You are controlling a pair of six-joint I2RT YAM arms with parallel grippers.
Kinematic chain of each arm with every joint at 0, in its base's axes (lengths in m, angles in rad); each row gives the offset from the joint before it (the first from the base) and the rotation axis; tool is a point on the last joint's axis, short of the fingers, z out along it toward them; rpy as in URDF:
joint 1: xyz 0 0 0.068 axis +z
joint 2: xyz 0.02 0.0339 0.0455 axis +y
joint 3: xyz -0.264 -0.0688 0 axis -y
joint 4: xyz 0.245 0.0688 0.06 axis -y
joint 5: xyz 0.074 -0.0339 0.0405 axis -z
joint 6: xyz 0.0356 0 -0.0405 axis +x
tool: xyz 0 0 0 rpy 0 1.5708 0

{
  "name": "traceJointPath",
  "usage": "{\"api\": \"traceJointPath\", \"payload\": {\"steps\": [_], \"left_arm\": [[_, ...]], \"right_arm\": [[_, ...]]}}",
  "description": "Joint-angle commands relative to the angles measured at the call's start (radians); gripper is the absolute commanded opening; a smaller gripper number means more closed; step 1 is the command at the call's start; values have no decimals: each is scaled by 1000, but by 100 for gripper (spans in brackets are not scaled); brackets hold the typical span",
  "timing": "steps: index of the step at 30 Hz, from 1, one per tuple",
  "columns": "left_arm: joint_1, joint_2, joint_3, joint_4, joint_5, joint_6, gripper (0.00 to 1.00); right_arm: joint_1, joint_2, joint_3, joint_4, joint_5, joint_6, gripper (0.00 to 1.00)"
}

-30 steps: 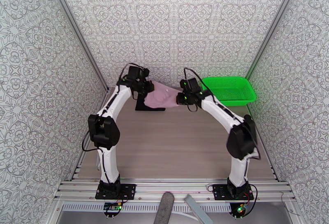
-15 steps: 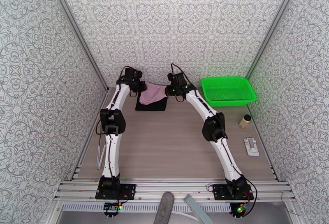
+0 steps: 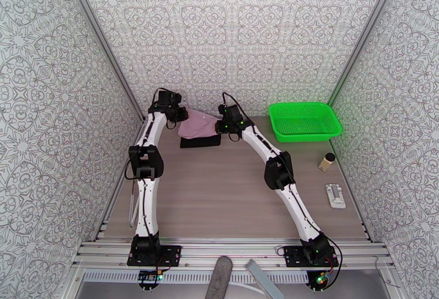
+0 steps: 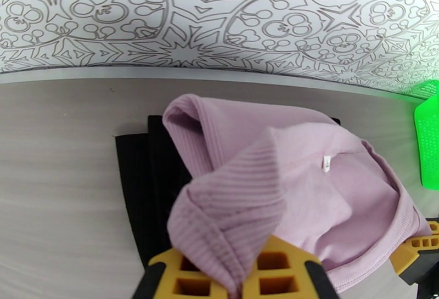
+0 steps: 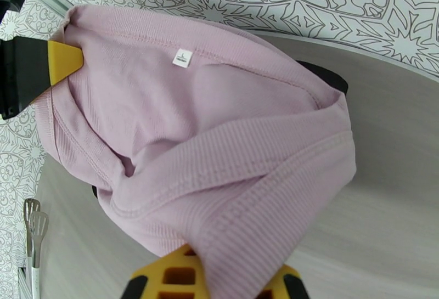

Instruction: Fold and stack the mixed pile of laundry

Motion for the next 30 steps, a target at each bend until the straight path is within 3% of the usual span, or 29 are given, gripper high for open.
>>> {"api": "traceJointPath", "payload": {"steps": [1,4,6,10,13,15,17,18,25,30], "left_arm": [[22,50,34,-18,-25,18,0],[25,70,33,-37,-41,11,0],[28,80,33,-39,-51,7,7],[33,97,34,-35,-54,-5,54],[35,100,33,-29,-49,-6,84],[35,98,33,-23,-35,-8,97],[35,89,33,-14,-20,-12,99],[35,82,33,-11,-14,-16,99],[33,-53,1,-29,-17,6,100],[39,-368,-297,122,-62,47,100]], "right_arm": [[9,27,-29,-16,-9,25,0],[12,31,-51,-48,11,30,0],[12,25,-74,-55,27,34,0],[12,10,-107,-60,45,45,0],[12,4,-110,-77,37,46,23],[12,-7,-124,-84,28,47,41],[13,-26,-144,-84,25,45,89],[12,-35,-162,-86,25,44,99],[12,-203,-301,-108,97,2,99],[8,-500,-624,0,193,-27,99]]}}
